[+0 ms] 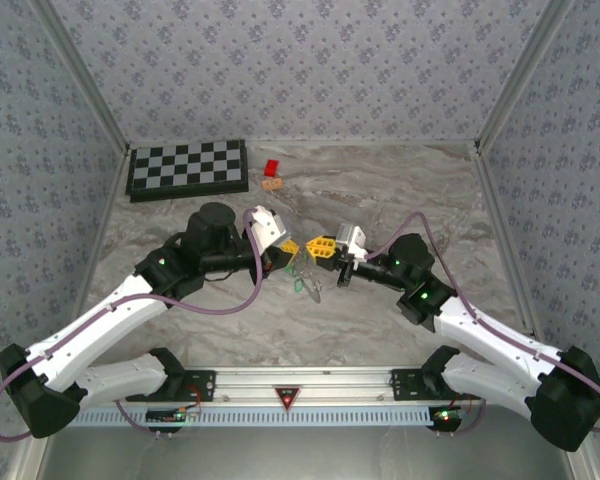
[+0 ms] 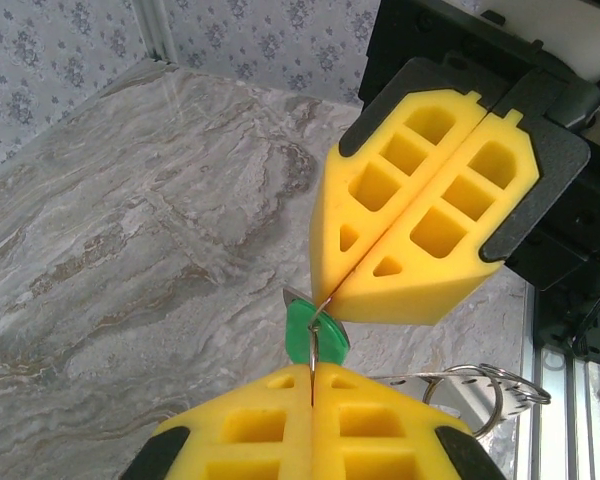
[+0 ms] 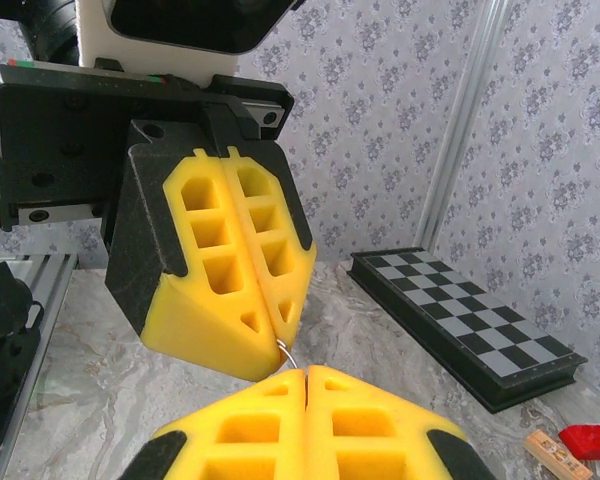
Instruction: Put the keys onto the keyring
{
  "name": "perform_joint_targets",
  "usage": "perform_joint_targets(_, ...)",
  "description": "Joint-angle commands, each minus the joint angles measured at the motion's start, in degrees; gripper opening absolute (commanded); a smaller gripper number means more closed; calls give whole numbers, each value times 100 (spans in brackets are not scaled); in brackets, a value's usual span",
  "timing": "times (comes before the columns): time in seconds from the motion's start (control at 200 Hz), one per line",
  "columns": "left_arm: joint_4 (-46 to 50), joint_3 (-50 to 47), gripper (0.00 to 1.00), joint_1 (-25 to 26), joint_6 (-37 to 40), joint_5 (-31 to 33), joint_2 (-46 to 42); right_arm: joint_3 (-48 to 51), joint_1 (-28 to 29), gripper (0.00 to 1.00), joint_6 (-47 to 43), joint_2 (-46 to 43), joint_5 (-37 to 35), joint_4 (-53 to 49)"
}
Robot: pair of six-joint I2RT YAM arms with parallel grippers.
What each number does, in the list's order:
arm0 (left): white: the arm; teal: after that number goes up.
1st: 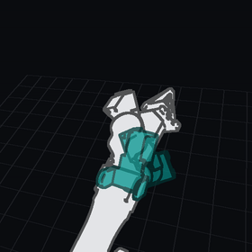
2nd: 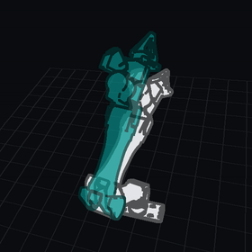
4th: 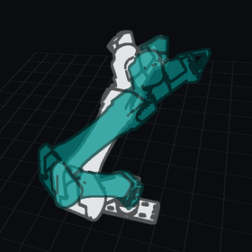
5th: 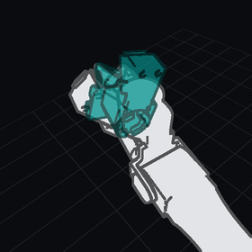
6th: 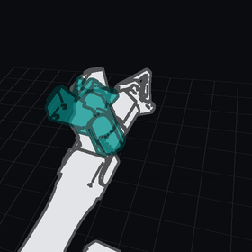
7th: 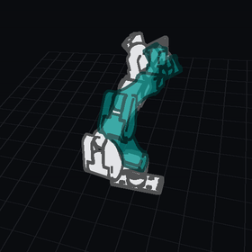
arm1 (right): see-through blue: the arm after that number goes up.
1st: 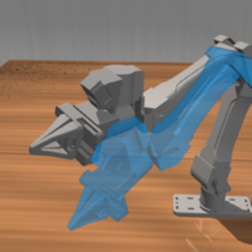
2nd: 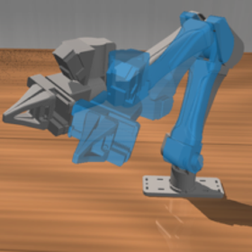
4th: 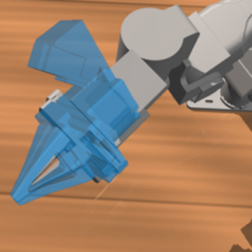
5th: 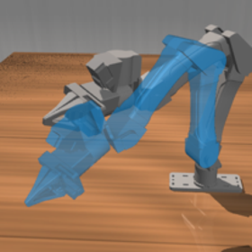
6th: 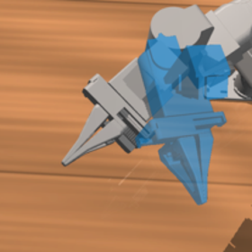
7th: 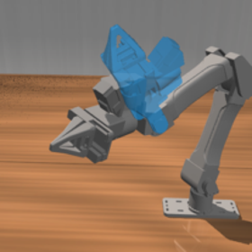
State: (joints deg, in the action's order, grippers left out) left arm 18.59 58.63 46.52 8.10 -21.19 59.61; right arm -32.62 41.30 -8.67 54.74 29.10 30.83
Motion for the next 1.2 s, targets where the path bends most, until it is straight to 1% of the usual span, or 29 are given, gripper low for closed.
perform_joint_targets(0.0, -75, 210, 0, 34, -1, 62, -133, -67, 35, 0, -100, -119, -29, 7)
perform_joint_targets(0.53, -98, 217, 0, 39, 17, 8, -151, -82, 58, 0, -97, 19, 50, -37)
perform_joint_targets(0.989, -57, 200, 0, 32, 36, -34, -167, 3, 60, 0, -134, -31, -265, 73)
perform_joint_targets(1.199, 146, 303, 0, 32, 115, 4, -117, -131, 154, 0, -438, -33, -344, -405)
